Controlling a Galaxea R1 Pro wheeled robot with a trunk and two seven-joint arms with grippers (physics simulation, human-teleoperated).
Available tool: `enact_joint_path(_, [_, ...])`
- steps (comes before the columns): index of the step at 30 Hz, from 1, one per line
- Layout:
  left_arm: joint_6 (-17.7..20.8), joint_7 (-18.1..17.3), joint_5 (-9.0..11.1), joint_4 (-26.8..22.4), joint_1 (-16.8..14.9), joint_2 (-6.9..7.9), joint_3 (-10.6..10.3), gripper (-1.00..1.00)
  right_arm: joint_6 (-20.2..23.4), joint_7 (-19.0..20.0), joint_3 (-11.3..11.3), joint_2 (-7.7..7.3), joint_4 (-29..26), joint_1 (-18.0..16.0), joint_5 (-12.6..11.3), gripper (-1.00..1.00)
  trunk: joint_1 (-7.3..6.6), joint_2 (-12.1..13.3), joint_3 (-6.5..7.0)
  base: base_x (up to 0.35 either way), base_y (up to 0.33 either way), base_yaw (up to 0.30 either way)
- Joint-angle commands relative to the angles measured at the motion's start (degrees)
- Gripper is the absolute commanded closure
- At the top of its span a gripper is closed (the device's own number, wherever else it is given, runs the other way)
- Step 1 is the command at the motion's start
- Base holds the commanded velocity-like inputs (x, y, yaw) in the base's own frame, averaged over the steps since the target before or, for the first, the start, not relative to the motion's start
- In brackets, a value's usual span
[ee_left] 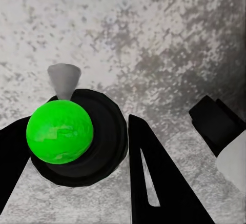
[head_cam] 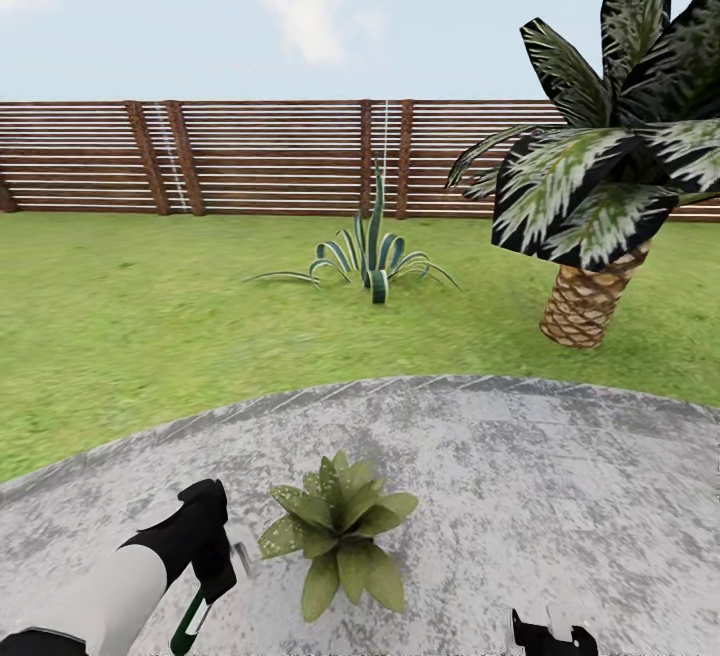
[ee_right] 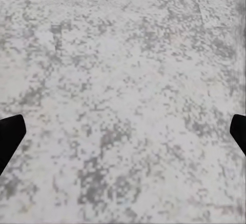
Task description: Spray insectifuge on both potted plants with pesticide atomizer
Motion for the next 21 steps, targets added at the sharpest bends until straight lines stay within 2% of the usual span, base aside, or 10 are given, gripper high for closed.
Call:
enact_joint_path(1, [0.4,-0.4,-0.1,-0.1,0.0,0.04,-0.2,1.0,-0.2,0.1,0.3,0.01,0.0,0.0,-0.5,-1.0,-0.02,0.0,-0.06,-0.087,-0.271,0.001])
enact_joint_path(12, [0.4,-0.4,-0.1,-0.1,0.0,0.06,-0.2,1.0,-0.2,0.1,0.3,0.01,0.0,0.0,-0.5,-1.0,-0.02,0.0,-0.06,-0.155,-0.21,0.003])
enact_joint_path(21, [0.5,-0.3,0.3,-0.4,-0.1,-0.19,-0.2,1.0,-0.2,0.1,0.3,0.09,0.0,0.0,-0.5,-1.0,-0.02,0.0,0.14,-0.009,-0.007,0.24])
